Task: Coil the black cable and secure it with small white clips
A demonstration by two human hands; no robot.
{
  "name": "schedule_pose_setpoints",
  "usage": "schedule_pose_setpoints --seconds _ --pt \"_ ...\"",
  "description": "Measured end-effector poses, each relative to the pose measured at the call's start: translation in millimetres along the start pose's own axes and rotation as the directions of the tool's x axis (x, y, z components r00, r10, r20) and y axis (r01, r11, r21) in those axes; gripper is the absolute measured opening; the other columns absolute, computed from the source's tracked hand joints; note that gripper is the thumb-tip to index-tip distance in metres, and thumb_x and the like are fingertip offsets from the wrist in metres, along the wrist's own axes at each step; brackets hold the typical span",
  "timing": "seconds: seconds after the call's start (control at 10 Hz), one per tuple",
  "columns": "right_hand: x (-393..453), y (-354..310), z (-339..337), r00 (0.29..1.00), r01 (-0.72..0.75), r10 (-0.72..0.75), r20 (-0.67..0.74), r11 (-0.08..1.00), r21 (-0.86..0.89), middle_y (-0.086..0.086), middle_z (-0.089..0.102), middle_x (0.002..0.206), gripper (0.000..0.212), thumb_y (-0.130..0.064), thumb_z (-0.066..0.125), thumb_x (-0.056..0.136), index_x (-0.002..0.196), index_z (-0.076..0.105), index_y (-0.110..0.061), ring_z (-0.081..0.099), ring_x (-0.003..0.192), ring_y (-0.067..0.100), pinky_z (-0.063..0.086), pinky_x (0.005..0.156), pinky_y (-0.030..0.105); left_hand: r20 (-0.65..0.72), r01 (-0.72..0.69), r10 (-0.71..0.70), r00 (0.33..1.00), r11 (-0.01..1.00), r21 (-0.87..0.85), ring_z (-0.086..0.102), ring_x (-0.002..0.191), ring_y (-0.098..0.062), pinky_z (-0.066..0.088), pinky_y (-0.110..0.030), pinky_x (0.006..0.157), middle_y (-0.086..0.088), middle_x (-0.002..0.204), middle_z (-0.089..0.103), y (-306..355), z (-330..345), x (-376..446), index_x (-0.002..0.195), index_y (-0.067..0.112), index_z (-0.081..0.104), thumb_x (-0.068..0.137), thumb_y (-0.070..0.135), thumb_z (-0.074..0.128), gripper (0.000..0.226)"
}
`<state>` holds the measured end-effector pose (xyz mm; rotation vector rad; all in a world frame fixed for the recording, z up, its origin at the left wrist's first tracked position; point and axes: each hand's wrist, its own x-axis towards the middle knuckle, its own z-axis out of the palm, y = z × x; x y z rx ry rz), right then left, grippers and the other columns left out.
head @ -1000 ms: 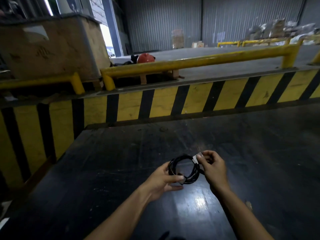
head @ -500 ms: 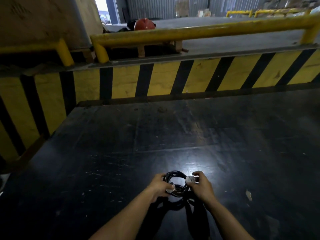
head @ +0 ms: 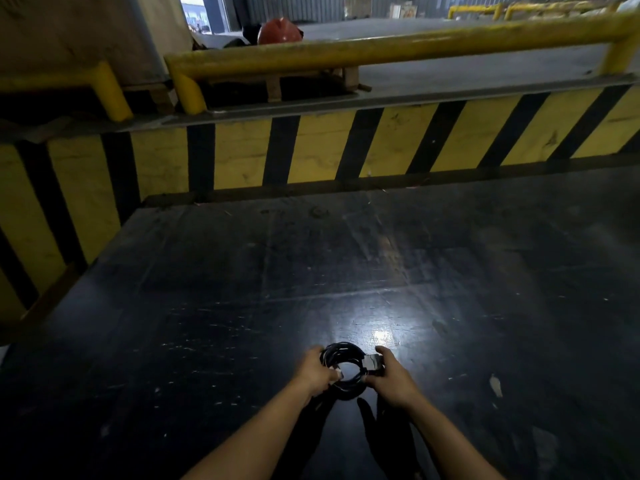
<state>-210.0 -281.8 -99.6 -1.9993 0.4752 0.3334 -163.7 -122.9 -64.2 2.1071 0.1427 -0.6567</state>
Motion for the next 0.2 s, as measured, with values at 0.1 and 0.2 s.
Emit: schedule_pose_setpoints --seconds 0.1,0.2 --pt "-7.1 -9.7 -5.5 0.999 -0.002 0.003 0.032 0.999 -0.053 0.016 0.045 0.144 0.082 -0.016 0.071 0.080 0.146 0.024 -0.012 0.054 0.119 0.023 0.041 0.094 0.026 0.024 -0.015 0.013 1.000 0.997 0.078 0.057 0.114 -0.026 0.048 -0.033 0.091 -0.016 0.132 0.056 3.8 -7.4 -5.0 0.136 0.005 0.044 0.078 0.007 0.073 0.064" --pt "-17.6 -33.1 -20.2 0.994 0.057 -0.061 -0.086 0.997 -0.047 0.017 0.041 0.145 0.073 -0.017 0.070 0.082 0.143 0.031 -0.011 0.048 0.126 0.029 0.042 0.098 0.034 -0.002 -0.032 0.032 0.999 0.992 0.119 0.044 0.131 -0.026 0.040 -0.030 0.100 -0.013 0.146 0.042 8.2 -17.4 -16.6 0.145 0.008 0.032 0.080 0.018 0.074 0.077"
